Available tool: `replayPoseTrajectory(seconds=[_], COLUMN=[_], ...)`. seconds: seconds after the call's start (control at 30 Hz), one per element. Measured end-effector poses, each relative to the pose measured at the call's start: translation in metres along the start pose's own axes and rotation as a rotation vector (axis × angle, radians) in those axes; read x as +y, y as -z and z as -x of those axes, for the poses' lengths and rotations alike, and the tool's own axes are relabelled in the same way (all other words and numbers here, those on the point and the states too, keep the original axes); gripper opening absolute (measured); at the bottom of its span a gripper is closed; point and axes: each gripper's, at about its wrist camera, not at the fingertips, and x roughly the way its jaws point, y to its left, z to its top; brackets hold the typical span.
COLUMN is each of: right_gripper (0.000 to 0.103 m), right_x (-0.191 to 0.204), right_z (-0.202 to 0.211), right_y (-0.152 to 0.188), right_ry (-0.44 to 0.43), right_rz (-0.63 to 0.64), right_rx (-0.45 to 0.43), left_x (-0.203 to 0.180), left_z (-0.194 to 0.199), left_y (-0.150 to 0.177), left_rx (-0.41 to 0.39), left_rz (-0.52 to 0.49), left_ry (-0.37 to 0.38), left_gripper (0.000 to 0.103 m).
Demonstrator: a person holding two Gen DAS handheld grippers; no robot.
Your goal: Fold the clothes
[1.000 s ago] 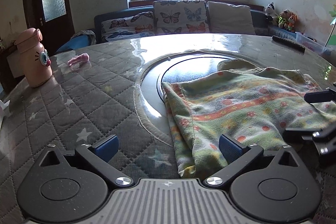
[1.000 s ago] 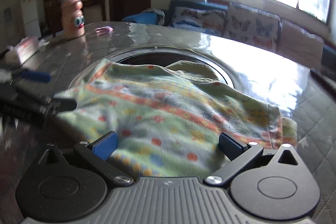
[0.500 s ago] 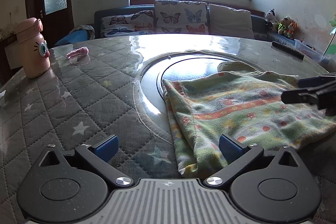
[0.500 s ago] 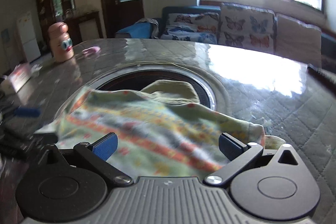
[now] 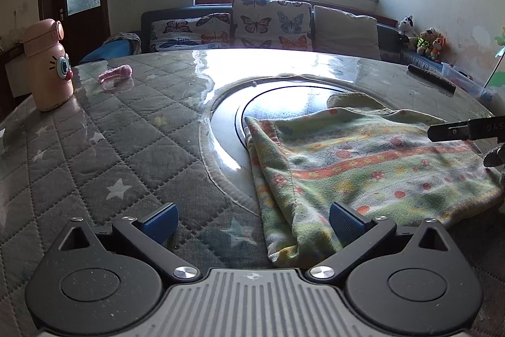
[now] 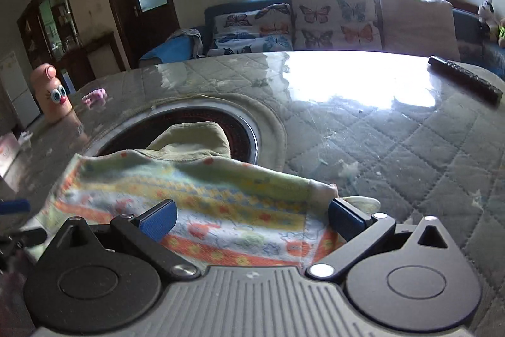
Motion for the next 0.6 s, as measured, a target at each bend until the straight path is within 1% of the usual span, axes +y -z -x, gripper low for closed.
replayPoseTrajectory(seconds=[0.1,0.23,0.33,0.43,0.6], right_gripper=[0.103,0.103,0.103,0.103,0.103], right_x=[0.003,0.008,0.009,0.013,0.04], right_z=[0.008,0.013,0.012,0.022,0.038], right_y=[0.0,0.004,0.009,0.01,0.011], right_ry=[0.013,-0.009,0.01,0.009,-0.037], right_rz=[-0.006,0.0,-0.008,-0.013,0.087], right_rx=[-0.019,-0.017,-0.003,-0.019,-0.028], left_x=[0.0,-0.001,0.0,0.0,0.003], left_z=[0.0,-0.001,0.0,0.0,0.004], left_y=[0.001,0.001,0.0,0.0,0.002], left_rx=[-0.001,-0.001,-0.001,-0.001,-0.005], left_rz=[-0.001,-0.001,-0.002,-0.001,0.008], left_ry=[0.0,-0.001,-0.001,-0.001,-0.01], left_gripper=[0.103,0.103,0.103,0.103,0.103])
